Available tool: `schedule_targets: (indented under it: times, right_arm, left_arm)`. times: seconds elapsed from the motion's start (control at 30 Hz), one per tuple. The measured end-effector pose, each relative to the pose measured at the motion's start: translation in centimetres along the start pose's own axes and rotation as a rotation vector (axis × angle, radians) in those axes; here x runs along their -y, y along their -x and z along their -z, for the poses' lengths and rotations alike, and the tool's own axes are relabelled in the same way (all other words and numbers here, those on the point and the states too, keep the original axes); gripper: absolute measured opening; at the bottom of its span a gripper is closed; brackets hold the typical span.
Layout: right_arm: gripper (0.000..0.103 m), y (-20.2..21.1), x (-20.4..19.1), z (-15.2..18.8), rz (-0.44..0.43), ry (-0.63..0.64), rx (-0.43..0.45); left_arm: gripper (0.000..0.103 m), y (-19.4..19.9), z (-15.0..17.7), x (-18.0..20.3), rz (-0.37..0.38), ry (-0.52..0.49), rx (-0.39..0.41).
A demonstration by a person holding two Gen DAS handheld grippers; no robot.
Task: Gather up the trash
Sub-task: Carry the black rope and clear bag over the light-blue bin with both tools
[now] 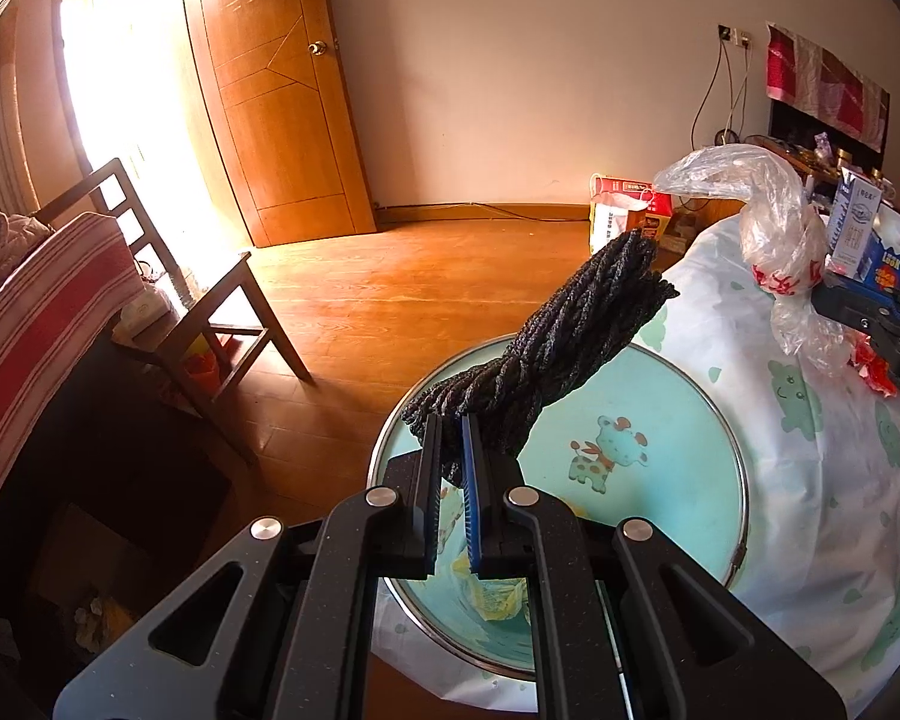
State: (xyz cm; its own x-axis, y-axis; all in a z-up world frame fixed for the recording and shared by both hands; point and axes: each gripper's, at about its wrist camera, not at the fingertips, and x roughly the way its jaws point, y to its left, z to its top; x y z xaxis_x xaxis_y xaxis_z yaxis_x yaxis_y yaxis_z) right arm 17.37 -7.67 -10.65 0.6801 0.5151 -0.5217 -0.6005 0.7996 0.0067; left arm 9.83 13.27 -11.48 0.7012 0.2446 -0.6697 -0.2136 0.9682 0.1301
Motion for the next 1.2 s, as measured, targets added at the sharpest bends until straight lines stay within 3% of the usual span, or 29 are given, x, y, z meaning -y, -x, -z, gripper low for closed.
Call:
schedule_targets:
  times: [1.2]
  right_arm:
    - [0.008,-1.7,-3.1,1.0,-0.107,0.165,-0.043]
  left_arm:
    - [0.006,-0.3,0.9,-1.2,-0.044,0.042,-0.02]
